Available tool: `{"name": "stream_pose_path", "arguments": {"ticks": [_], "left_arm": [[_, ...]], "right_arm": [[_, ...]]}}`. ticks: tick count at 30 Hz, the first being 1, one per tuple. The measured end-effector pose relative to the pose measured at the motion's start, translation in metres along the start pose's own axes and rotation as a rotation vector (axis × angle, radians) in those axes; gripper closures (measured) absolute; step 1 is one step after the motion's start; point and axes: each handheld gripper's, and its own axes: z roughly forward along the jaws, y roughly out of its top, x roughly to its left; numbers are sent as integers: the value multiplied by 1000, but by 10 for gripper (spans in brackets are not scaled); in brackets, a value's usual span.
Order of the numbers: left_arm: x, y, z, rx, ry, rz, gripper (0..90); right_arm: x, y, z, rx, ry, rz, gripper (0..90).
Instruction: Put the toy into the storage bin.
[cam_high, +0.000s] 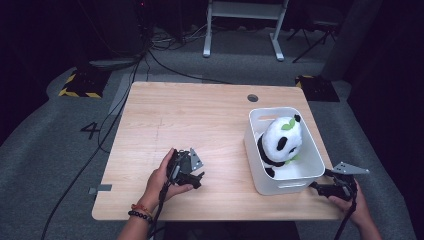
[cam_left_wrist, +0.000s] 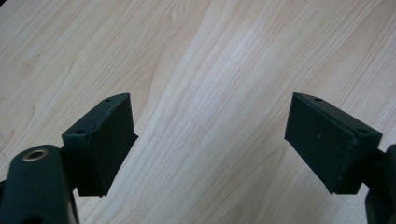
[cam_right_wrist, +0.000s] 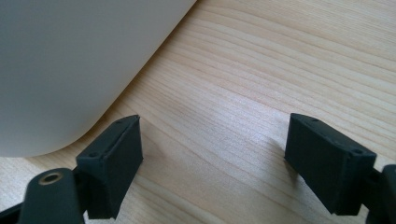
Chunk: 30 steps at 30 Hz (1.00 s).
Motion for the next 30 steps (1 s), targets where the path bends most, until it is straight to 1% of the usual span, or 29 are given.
{"name": "stream_pose_path", "arguments": {"ticks": [1, 2, 3, 4, 5, 7, 8, 10, 11, 13, 16, 18, 21, 22, 23, 24, 25, 27, 30], "left_arm": [[0, -2, 0, -4, -2, -10, 159], [1, -3, 0, 9, 3, 0, 159], [1, -5, 0, 11, 21, -2, 159], [1, -6, -1, 19, 17, -12, 159], [2, -8, -1, 9, 25, -11, 159], [3, -12, -2, 22, 29, -18, 159], [3, -13, -2, 22, 38, -21, 159], [4, -17, -2, 22, 35, -34, 159], [5, -19, -3, 25, 40, -30, 159], [7, -24, -4, 18, 52, -48, 160], [10, -29, -6, 24, 44, -59, 160], [10, -33, -7, 24, 38, -78, 160], [11, -40, -8, 25, 44, -79, 160], [11, -42, -8, 28, 44, -86, 160], [12, -43, -9, 35, 47, -76, 160], [13, -45, -10, 39, 38, -80, 160], [13, -47, -11, 45, 46, -82, 160], [15, -51, -14, 36, 55, -100, 160], [17, -55, -18, 29, 50, -121, 160]], "right_arm": [[0, 0, 0, 0, 0, 0, 190], [0, 0, 0, 0, 0, 1, 190], [0, 0, 0, 0, 0, 1, 190], [0, 0, 0, 0, 0, 1, 190], [0, 0, 0, 0, 0, 1, 190], [0, 0, 0, 0, 0, 1, 190], [0, 0, 0, 0, 0, 1, 190], [0, 0, 0, 0, 0, 1, 190], [0, 0, 0, 0, 0, 0, 190], [0, 0, 0, 0, 0, 1, 190], [0, 0, 0, 0, 0, 1, 190], [0, 0, 0, 0, 0, 1, 190], [0, 0, 0, 0, 0, 1, 190], [0, 0, 0, 0, 0, 0, 190], [0, 0, 0, -1, 0, 1, 190], [0, 0, 0, 0, 0, 0, 190], [0, 0, 0, 0, 0, 0, 190], [0, 0, 0, -1, -2, 4, 190], [0, 0, 0, -2, -5, 3, 190]]}}
